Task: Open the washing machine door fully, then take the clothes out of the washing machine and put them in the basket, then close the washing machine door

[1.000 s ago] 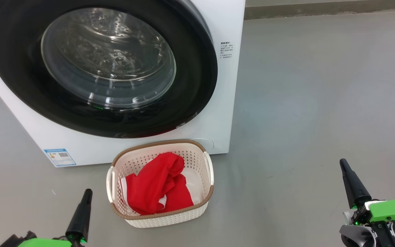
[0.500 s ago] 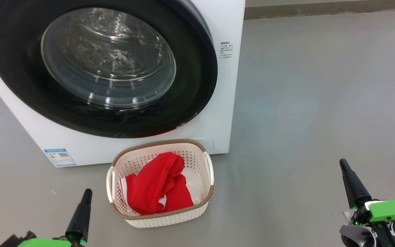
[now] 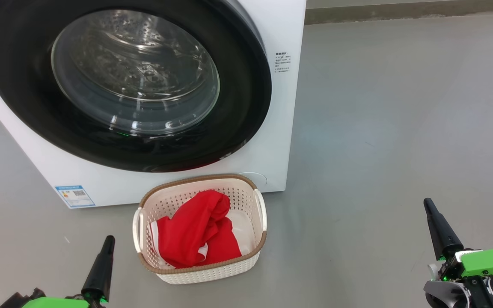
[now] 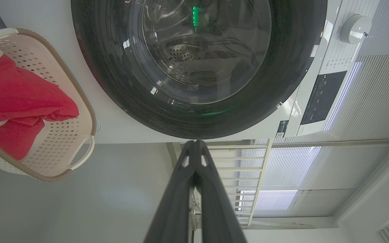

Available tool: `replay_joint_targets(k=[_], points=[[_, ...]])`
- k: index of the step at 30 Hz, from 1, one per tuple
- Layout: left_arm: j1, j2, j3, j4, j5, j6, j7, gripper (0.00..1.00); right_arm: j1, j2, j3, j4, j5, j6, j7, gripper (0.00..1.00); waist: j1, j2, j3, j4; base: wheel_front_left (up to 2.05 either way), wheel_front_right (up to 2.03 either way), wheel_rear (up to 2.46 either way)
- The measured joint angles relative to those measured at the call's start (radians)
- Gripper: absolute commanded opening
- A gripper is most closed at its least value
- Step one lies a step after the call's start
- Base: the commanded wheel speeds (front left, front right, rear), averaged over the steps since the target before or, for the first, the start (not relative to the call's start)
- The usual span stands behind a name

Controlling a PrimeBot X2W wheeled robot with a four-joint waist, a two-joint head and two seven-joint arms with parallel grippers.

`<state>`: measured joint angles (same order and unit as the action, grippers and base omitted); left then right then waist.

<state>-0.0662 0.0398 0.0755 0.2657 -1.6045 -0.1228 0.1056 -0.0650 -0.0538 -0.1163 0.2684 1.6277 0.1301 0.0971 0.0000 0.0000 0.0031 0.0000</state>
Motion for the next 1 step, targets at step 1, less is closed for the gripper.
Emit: replay_joint_targets(k=[1], points=[[0.0, 0.0, 0.0, 0.0, 0.0, 0.0, 0.0, 0.0, 0.0, 0.0, 0.0, 0.0, 0.0, 0.0, 0.0, 0.0, 0.0, 0.0, 0.0, 0.0, 0.0, 0.0, 0.0]])
